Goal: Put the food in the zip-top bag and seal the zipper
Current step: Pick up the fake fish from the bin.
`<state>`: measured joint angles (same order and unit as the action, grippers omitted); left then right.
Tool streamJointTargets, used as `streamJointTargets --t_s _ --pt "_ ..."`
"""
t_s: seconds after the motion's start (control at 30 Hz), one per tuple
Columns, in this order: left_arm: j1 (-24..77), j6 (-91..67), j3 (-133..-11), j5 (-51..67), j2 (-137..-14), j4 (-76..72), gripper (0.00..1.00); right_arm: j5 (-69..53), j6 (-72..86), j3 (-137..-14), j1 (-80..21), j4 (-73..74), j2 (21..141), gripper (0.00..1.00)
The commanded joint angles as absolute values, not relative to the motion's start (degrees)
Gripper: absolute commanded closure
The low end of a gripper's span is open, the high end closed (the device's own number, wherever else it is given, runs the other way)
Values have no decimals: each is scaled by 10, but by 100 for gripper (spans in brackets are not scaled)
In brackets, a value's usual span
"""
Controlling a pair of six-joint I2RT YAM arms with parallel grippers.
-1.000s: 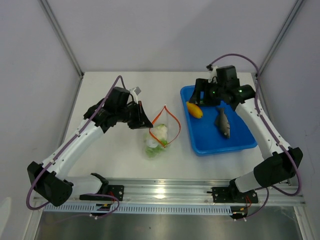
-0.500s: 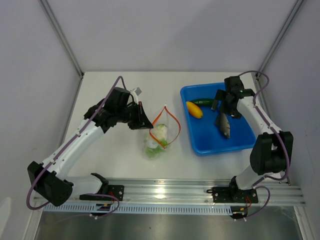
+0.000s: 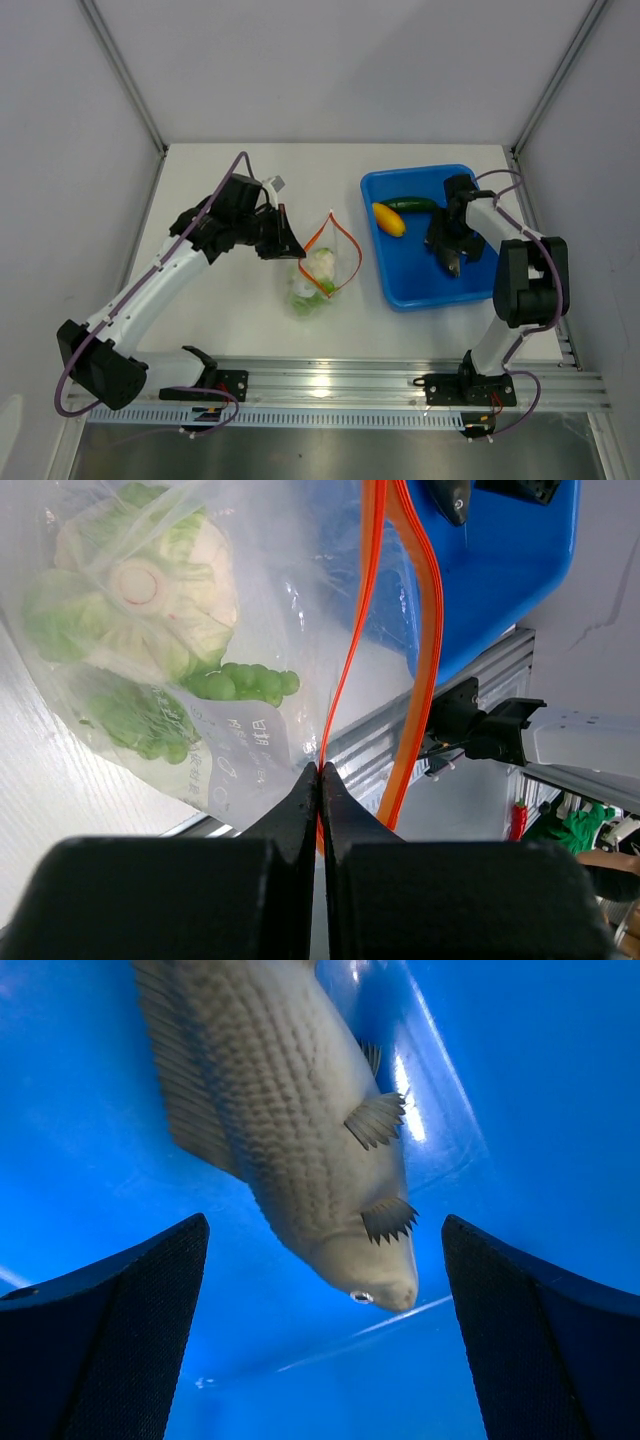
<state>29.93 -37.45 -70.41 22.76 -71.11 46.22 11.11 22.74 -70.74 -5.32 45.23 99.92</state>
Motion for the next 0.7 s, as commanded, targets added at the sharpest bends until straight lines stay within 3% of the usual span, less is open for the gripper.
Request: streamJointTargets --t_s 0.0,0.3,0.6,0.67 --pt "296 -361 -729 239 -715 462 99 106 243 -694 -52 434 1011 2" --pt "295 -364 -726 241 -721 458 99 99 250 -675 -52 419 1023 13" --pt "295 -370 -715 243 -718 449 100 91 246 -661 -52 409 1013 34" --pt "295 -371 -714 244 -719 448 100 87 245 -658 -52 406 1008 42"
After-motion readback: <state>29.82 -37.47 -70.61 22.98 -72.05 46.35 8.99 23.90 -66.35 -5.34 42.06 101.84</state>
